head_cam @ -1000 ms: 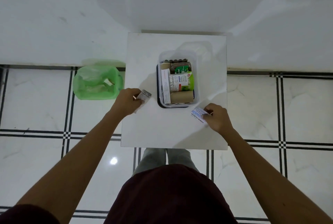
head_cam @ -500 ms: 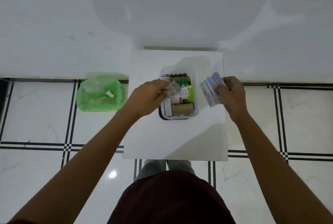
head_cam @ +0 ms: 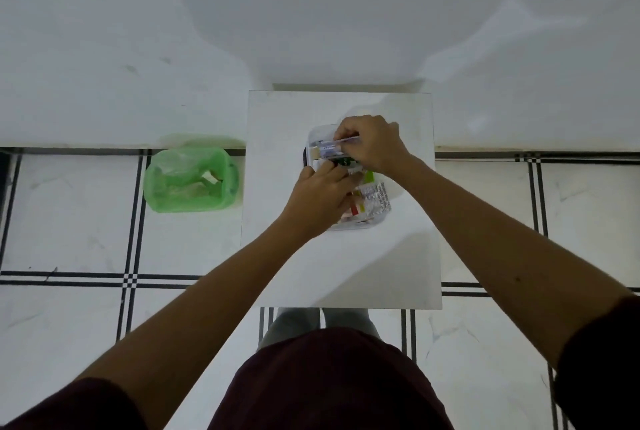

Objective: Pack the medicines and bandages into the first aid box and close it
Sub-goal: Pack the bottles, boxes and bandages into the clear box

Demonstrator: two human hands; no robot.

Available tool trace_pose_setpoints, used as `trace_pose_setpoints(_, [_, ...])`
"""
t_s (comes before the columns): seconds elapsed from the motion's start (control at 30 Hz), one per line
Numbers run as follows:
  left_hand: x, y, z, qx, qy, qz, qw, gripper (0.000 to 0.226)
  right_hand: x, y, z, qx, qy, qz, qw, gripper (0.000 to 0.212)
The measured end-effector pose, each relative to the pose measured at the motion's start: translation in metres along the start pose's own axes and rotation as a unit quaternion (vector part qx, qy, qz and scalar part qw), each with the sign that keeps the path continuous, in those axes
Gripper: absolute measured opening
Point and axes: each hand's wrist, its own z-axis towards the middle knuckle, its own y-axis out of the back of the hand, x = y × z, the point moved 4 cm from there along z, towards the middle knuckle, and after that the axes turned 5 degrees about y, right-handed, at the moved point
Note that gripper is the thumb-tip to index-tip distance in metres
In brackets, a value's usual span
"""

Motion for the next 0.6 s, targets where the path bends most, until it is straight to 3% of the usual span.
trace_pose_setpoints(0.13, [-0.003,0.000,-0.012,-0.054,-0.020,0.063,0.996,0.023,0.004,-0.005,0.004,0.004,0.043,-0.136,0.990,0.020])
trace_pose_setpoints(0.23, [0.004,-0.007,-0.021,-0.051,0.035,0.019,0.998,0.016,0.001,-0.014,-0.008,-0.038,0.087,-0.228,0.969,0.025])
trace_pose_setpoints(0.33, [0.010,-0.009,-0.027,-0.050,0.085,-0.035,0.994,0.019,-0.003,-0.012,-0.015,-0.091,0.078,-0.217,0.969,0.029])
trace_pose_setpoints(0.43, [0.015,-0.006,-0.031,-0.071,0.113,-0.068,0.989,0.024,-0.010,-0.008,-0.016,-0.075,0.064,-0.180,0.979,0.022])
trace_pose_setpoints(0.5, [0.026,0.001,-0.032,-0.108,0.207,-0.152,0.961,0.024,-0.018,0.000,-0.020,-0.122,0.011,-0.070,0.990,0.021])
trace_pose_setpoints(0.6, [0.048,-0.002,-0.030,-0.076,0.393,-0.316,0.860,0.031,-0.028,0.009,-0.033,-0.216,-0.078,0.084,0.970,0.032])
